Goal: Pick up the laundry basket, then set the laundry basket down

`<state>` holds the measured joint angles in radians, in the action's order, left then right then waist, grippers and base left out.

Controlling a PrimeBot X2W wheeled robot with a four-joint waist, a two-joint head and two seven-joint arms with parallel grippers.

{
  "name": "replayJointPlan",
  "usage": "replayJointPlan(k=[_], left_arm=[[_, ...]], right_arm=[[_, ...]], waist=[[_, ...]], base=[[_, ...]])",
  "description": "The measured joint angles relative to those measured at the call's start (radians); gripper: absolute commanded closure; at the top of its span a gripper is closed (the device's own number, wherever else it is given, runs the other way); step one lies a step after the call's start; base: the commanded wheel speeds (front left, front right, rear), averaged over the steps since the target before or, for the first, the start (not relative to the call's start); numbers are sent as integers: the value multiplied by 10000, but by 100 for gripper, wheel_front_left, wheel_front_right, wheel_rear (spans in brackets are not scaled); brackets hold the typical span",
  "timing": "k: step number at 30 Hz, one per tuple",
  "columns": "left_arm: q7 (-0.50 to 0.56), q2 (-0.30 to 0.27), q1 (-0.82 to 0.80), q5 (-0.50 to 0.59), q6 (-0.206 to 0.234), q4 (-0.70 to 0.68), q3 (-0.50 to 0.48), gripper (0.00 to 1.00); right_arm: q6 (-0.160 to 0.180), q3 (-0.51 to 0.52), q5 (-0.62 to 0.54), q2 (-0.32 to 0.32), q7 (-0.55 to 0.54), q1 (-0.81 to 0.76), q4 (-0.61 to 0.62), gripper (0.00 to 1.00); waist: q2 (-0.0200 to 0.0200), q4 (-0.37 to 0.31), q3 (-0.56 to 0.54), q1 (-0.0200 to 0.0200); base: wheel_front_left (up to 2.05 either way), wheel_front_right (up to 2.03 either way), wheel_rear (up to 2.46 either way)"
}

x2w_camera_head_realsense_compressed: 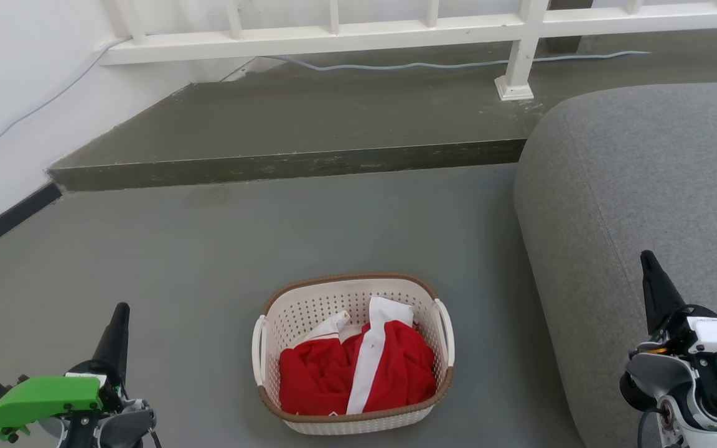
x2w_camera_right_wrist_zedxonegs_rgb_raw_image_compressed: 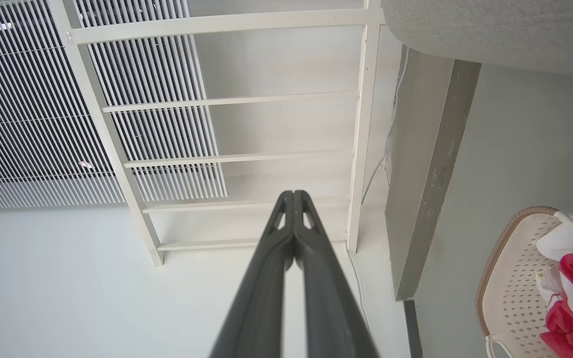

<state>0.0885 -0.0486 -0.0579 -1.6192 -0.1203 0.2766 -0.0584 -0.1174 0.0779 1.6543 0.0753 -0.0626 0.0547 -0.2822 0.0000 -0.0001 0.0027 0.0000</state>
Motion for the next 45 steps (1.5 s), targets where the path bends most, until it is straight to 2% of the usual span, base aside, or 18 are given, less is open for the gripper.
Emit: replayJointPlan(k=[45], left_arm=[[27, 2, 0, 0, 0, -6, -10, 100]], right_arm=[[-2, 33, -2, -17, -12, 0, 10, 100]], waist=[[0, 0, 2, 0]], base=[[0, 0, 0]])
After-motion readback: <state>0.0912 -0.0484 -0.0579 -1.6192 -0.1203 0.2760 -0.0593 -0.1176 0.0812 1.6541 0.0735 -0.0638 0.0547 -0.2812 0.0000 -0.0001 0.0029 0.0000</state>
